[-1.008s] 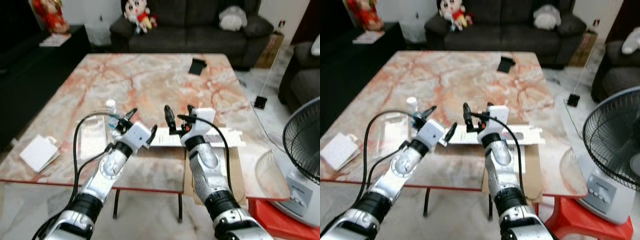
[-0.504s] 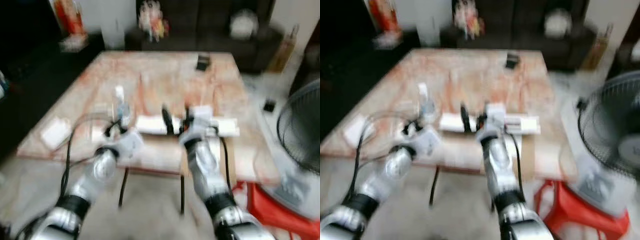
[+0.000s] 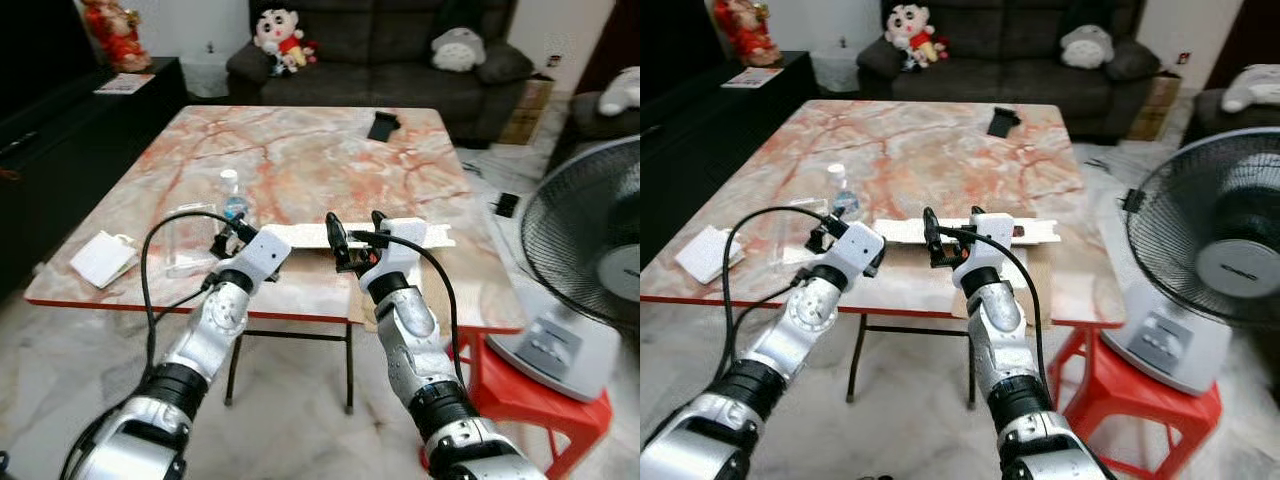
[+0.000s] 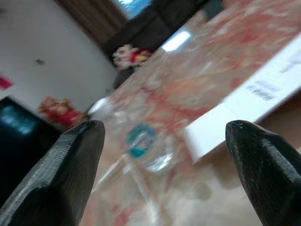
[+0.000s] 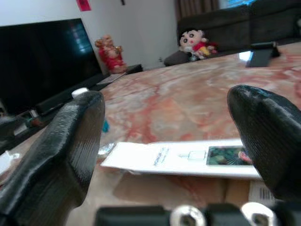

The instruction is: Picking trash to rubbish bin

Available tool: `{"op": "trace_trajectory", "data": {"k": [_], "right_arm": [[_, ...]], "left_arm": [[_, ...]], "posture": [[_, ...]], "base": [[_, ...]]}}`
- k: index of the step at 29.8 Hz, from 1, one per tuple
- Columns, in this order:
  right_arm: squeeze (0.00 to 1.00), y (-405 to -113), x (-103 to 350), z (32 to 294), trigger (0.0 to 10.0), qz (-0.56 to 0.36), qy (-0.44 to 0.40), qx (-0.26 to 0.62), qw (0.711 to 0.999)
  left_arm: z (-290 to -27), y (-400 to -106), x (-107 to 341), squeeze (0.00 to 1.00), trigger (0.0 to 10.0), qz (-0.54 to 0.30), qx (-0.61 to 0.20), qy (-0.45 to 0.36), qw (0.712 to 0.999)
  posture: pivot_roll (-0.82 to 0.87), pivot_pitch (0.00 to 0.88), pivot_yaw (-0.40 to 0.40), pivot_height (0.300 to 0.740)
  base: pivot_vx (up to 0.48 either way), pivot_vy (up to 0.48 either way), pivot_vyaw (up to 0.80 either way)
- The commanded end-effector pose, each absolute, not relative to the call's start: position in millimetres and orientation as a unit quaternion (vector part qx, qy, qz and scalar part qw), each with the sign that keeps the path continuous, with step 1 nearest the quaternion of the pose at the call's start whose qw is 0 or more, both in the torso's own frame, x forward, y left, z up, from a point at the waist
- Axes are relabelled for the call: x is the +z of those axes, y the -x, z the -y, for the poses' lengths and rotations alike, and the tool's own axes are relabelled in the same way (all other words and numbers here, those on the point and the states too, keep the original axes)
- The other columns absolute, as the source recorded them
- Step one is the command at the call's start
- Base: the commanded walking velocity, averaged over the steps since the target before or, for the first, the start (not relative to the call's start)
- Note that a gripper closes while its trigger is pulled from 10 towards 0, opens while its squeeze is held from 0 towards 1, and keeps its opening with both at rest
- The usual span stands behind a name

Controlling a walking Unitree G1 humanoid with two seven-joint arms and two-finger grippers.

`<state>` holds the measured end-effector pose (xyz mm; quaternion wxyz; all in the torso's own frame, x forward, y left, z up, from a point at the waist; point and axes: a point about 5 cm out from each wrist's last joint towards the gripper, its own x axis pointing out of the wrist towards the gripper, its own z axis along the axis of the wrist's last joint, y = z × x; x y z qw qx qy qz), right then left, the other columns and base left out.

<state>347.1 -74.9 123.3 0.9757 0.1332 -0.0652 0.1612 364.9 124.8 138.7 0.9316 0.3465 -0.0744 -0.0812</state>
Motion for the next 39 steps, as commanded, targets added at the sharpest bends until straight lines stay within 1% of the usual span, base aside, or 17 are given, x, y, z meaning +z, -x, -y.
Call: {"op": "trace_trajectory", "data": {"k": [1,5,10,20,22,25,39], "right_arm": [[0.0,-346,124,65,10.0,0.059,-0.135,0.175,0.974],[0.0,-346,124,64,10.0,0.06,-0.132,0.175,0.974],[0.0,-346,125,64,10.0,0.06,-0.13,0.177,0.974],[0.0,-346,125,63,10.0,0.059,-0.129,0.177,0.974],[0.0,-346,125,63,10.0,0.059,-0.129,0.177,0.974],[0.0,-345,125,62,10.0,0.059,-0.129,0.179,0.974],[0.0,-345,125,60,10.0,0.058,-0.13,0.183,0.973]], "left_arm": [[-135,-366,133,0.0,10.0,0.054,-0.066,-0.358,0.93],[-133,-366,137,0.0,10.0,0.063,-0.055,-0.323,0.943],[-126,-364,134,0.0,10.0,0.065,-0.06,-0.316,0.945],[-128,-366,135,0.0,10.0,0.068,-0.059,-0.346,0.934],[-129,-366,135,0.0,10.0,0.071,-0.061,-0.365,0.926],[-129,-365,134,0.0,10.0,0.071,-0.063,-0.373,0.923],[-126,-364,133,0.0,10.0,0.078,-0.073,-0.384,0.917]], "posture": [[-0.04,0.032,0.017,0.74],[-0.04,0.031,0.019,0.74],[-0.04,0.031,0.019,0.74],[-0.04,0.03,0.018,0.74],[-0.04,0.03,0.018,0.74],[-0.04,0.02,0.021,0.74],[-0.04,0.0,0.027,0.74]], "base": [[0.0,0.0,0.0],[0.063,0.0,0.0],[0.253,0.0,0.0],[0.276,0.0,0.0],[0.281,0.0,0.0],[0.28,0.0,0.0],[0.306,0.0,0.0]]}}
